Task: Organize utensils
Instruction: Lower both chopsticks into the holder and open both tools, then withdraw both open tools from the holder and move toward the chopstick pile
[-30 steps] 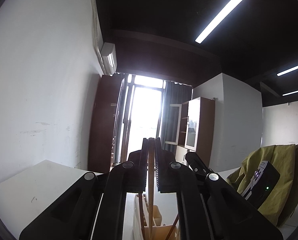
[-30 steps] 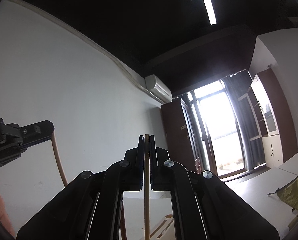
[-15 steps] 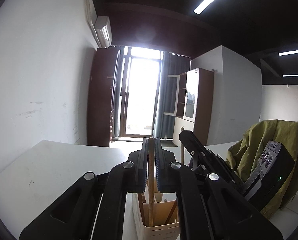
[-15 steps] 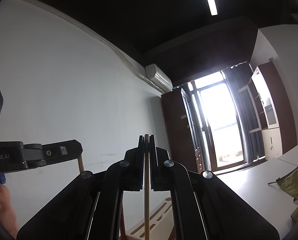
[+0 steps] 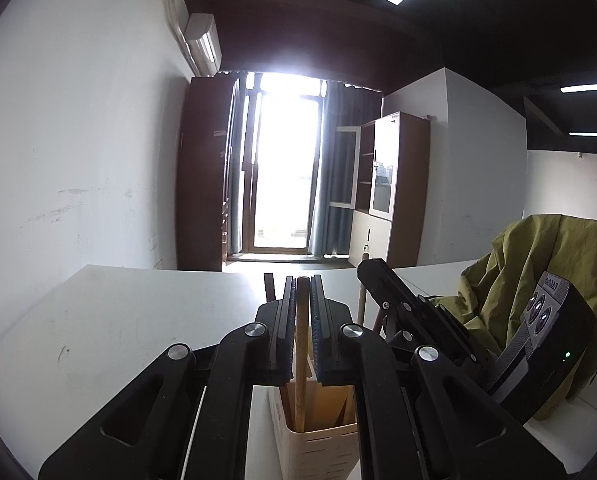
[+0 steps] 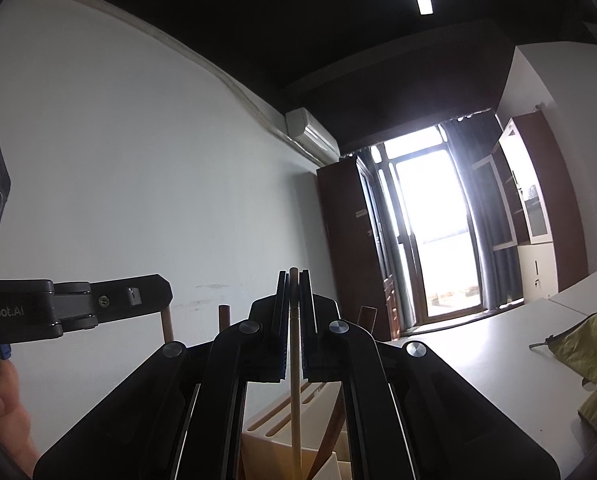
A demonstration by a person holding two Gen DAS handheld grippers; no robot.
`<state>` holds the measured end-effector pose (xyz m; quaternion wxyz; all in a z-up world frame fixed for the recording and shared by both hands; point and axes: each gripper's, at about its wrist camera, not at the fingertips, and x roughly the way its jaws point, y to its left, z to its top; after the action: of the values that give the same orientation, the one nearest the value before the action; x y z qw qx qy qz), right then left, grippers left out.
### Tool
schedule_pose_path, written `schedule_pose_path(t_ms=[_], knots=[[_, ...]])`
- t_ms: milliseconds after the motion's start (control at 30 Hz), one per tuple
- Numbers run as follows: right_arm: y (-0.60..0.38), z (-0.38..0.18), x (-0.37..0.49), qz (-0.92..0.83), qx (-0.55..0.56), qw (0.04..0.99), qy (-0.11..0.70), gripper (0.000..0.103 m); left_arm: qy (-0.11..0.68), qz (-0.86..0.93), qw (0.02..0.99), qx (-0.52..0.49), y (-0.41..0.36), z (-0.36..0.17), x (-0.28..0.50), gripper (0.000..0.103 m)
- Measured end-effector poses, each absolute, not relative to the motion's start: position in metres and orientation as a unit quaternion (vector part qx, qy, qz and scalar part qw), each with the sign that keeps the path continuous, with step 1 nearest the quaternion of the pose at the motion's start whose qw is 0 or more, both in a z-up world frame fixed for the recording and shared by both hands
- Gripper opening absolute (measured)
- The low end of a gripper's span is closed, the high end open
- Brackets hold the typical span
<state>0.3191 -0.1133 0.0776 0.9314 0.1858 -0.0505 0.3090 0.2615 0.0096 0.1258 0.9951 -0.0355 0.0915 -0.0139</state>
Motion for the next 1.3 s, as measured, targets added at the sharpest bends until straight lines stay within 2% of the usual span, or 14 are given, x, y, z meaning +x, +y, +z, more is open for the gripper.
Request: schedule_pose_path(t_ms=[133,233,400,500,600,767,1000,1167,1233,1300], knots=[[-0.117,0.079,0.319,0.305,0.189,0.933,-0.04,0.007,0.095,-0.012,0.995,-0.039,0.015,0.126,0.26,0.009],[-0.12,0.079,0.317,0.301,0.188,0.934,-0.033,0.016,0.093,-0.009,0.995,-0.04,0.017,0.127,0.256,0.012],[-0.121,0.082,0.312,0.297,0.182,0.937,-0.018,0.021,0.095,-0.009,0.995,-0.038,0.018,0.128,0.25,0.015],[-0.123,0.084,0.307,0.294,0.177,0.939,-0.008,0.029,0.098,-0.008,0.994,-0.04,0.017,0.13,0.245,0.024],[-0.126,0.086,0.299,0.286,0.174,0.942,0.0,0.029,0.098,-0.01,0.994,-0.043,0.017,0.133,0.237,0.026],[-0.132,0.092,0.287,0.279,0.161,0.947,0.02,0.034,0.101,-0.008,0.994,-0.042,0.016,0.133,0.225,0.032],[-0.132,0.101,0.268,0.275,0.132,0.951,0.045,0.042,0.115,-0.003,0.993,-0.038,0.017,0.128,0.212,0.035],[-0.131,0.102,0.259,0.279,0.116,0.951,0.073,0.046,0.129,0.001,0.991,-0.028,0.015,0.123,0.201,0.04],[-0.127,0.099,0.258,0.281,0.1,0.95,0.093,0.055,0.135,0.004,0.99,-0.03,0.017,0.12,0.196,0.042],[-0.122,0.096,0.257,0.289,0.087,0.947,0.111,0.057,0.146,0.003,0.989,-0.039,0.019,0.118,0.194,0.043]])
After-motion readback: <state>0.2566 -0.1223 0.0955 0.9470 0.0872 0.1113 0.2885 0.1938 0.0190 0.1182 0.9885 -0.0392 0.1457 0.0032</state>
